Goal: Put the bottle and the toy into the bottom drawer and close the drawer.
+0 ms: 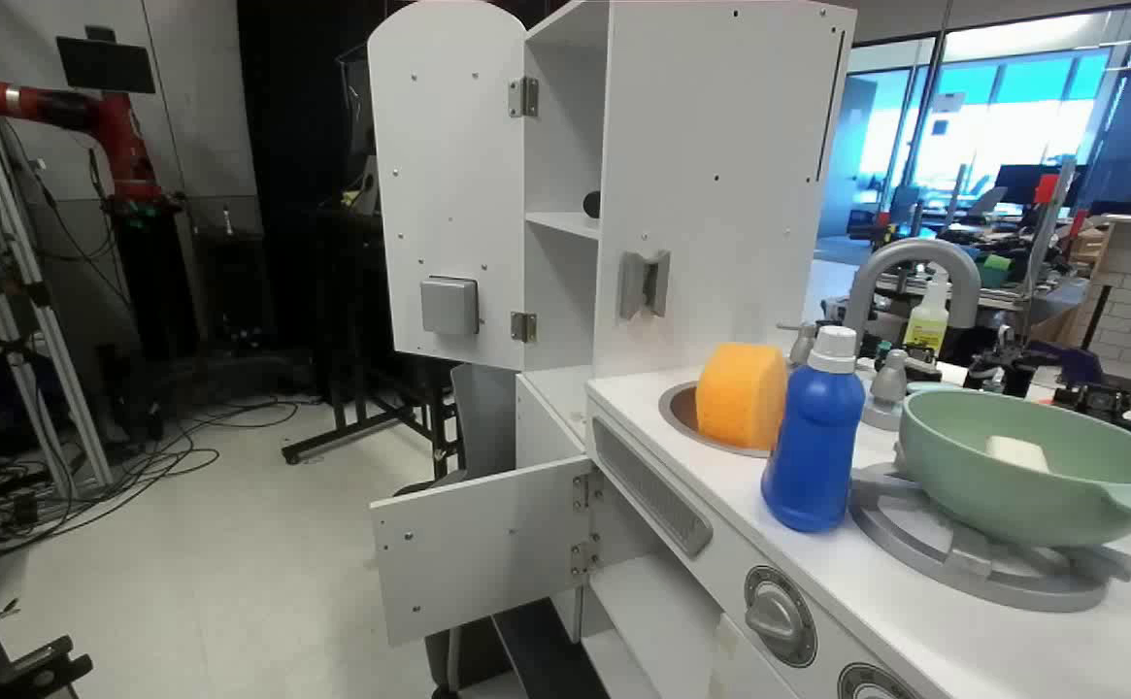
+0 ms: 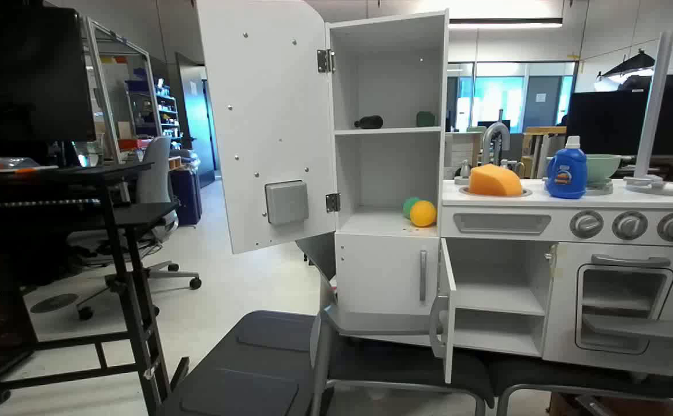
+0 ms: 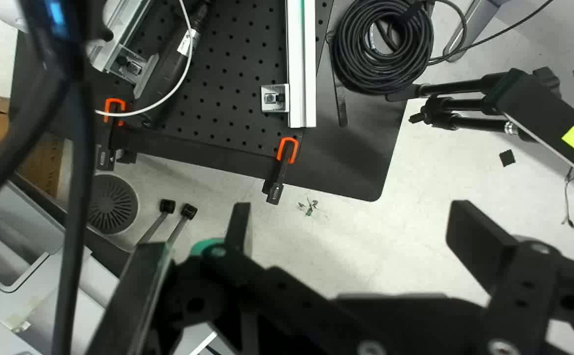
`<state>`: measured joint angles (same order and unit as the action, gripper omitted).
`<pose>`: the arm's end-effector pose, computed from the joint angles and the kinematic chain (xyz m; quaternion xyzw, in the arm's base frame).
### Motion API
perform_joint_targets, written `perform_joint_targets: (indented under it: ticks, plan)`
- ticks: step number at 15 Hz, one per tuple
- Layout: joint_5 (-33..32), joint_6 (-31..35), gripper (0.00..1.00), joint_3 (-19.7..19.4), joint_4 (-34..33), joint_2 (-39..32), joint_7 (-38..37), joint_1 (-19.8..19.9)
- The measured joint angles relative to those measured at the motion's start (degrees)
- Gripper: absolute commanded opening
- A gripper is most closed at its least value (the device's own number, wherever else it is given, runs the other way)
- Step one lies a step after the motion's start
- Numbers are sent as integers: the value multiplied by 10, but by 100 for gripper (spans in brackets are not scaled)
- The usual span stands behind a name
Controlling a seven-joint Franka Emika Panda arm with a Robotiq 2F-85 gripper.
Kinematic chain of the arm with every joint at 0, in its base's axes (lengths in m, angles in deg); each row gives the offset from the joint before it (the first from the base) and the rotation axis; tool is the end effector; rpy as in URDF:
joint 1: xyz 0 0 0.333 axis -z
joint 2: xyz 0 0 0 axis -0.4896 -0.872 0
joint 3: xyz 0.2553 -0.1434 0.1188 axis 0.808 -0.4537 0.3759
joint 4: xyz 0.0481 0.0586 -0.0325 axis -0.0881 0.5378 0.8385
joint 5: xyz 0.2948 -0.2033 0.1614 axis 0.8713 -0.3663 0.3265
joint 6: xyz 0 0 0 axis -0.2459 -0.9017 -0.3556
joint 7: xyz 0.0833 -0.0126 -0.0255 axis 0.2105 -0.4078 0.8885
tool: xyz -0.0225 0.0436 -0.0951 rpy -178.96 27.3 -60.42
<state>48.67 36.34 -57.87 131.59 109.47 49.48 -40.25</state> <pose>0.2929 0.1186 0.5389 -0.9864 -0.1397 0.0837 0.0210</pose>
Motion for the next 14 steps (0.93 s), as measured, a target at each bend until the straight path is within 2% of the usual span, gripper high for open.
perform_joint_targets:
  ticks: [9, 11, 14]
  plan:
    - [-5, 2, 100, -1, 1, 0, 0, 6]
    - [-27, 22, 100, -8, 8, -1, -1, 28]
    - [-81, 81, 100, -42, 23, -11, 0, 83]
